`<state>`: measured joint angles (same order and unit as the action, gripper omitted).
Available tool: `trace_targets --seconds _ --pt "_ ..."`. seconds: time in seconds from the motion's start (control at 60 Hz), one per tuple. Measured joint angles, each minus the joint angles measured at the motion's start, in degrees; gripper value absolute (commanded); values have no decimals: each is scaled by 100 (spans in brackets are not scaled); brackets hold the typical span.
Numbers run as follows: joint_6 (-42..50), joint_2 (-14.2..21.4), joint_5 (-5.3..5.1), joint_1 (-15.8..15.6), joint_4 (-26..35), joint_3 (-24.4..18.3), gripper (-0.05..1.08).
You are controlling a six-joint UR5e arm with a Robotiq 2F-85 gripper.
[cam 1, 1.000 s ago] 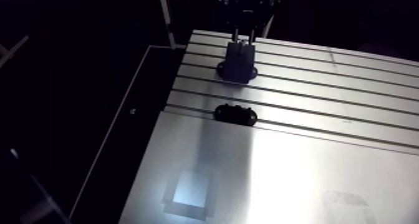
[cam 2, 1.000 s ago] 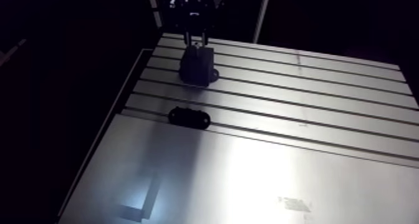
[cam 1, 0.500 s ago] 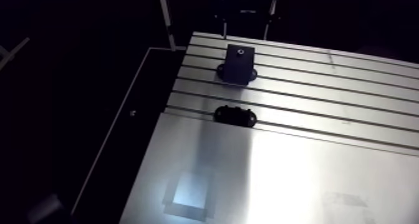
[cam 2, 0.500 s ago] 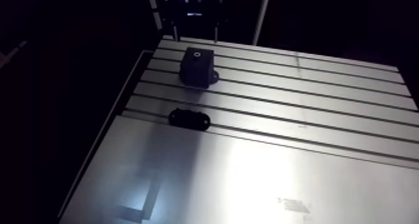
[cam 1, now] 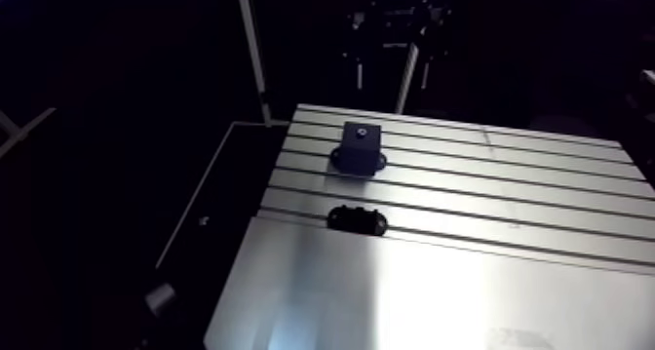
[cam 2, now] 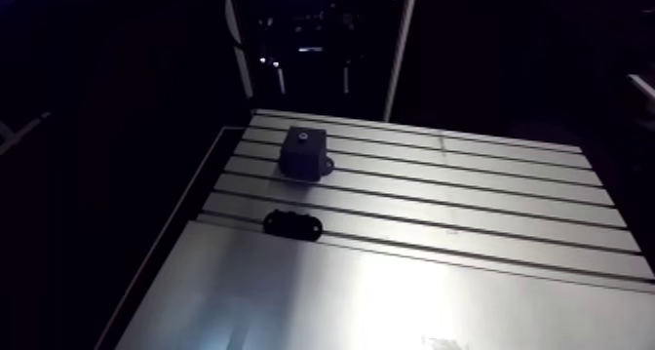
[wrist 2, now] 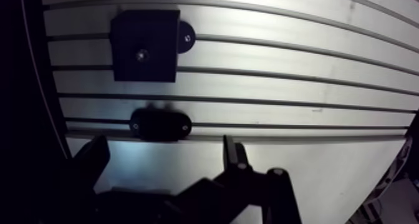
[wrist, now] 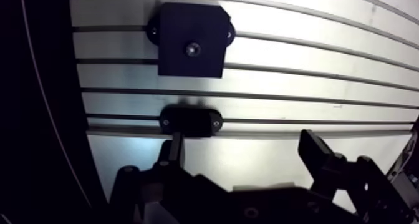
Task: Pick up the M10 bolt and insert it into the hole until fully seated.
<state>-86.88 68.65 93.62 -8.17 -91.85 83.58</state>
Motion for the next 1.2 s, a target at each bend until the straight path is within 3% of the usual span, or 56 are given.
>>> trace_targets --seconds 0.367,0.9,1.2 --pt "-11 780 8 229 200 261 1" --pt "-98 1890 -216 650 622 533 2" --pt "-208 2053 -270 787 653 427 2"
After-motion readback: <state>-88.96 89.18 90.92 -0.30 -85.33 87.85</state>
